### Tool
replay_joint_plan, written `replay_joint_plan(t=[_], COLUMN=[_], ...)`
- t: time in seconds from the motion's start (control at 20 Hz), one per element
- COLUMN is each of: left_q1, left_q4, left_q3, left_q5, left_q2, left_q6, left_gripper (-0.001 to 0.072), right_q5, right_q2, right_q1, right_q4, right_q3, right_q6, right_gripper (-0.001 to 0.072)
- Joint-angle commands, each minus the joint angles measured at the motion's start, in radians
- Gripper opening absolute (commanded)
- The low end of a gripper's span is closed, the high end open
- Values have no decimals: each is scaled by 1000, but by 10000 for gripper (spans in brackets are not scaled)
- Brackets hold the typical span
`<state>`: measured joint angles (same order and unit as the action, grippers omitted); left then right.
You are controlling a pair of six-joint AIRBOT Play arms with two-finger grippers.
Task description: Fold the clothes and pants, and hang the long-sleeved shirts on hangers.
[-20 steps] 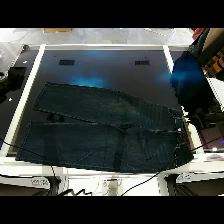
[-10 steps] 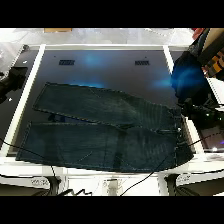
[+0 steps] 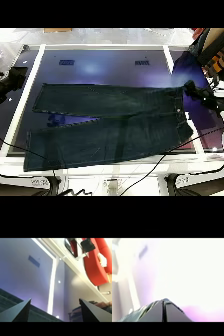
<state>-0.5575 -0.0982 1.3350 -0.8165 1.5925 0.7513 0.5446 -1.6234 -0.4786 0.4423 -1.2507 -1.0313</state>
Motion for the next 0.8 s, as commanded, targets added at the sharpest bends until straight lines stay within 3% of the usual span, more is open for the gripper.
replay_joint_plan(t=[0.0, 0.1, 0.15, 0.2, 0.25, 0.3, 0.45, 0.5, 0.55, 0.6, 0.65, 0.7, 0.75], left_q1=[-1, -1, -1, -1, -1, -1, -3, -5, -7, -10, -15, -23, -32], left_q4=[-34, -75, -89, -97, -97, -96, -101, -110, -112, -112, -112, -112, -112], left_q3=[0, 0, 0, 0, 0, 1, 1, 1, 1, 1, 1, 1, 1], left_q5=[0, -10, -19, -27, -43, -63, -177, -202, -219, -225, -238, -257, -282], left_q2=[0, 0, 0, 0, 0, -1, -3, -6, -11, -20, -34, -49, -69], left_q6=[0, 0, 0, 0, 0, 0, 0, 0, 0, 0, 0, -5, -4], left_gripper=[696, 695, 696, 696, 696, 696, 685, 578, 458, 361, 146, 39, 39], right_q5=[-212, -266, -277, -280, -279, -269, -232, -223, -217, -206, -193, -192, -189], right_q2=[0, 0, 0, 0, 0, 2, 27, 44, 65, 96, 129, 163, 204], right_q1=[19, 19, 19, 19, 19, 18, 17, 17, 17, 17, 17, 17, 17], right_q4=[-1, 6, 26, 51, 90, 129, 251, 276, 301, 330, 371, 420, 475], right_q3=[-75, -75, -75, -75, -75, -75, -75, -75, -75, -75, -75, -75, -75], right_q6=[2, 2, 5, 5, 5, 5, 5, 4, 5, 4, 5, 5, 5], right_gripper=[37, 43, 189, 462, 655, 685, 680, 657, 510, 275, 45, 37, 38])
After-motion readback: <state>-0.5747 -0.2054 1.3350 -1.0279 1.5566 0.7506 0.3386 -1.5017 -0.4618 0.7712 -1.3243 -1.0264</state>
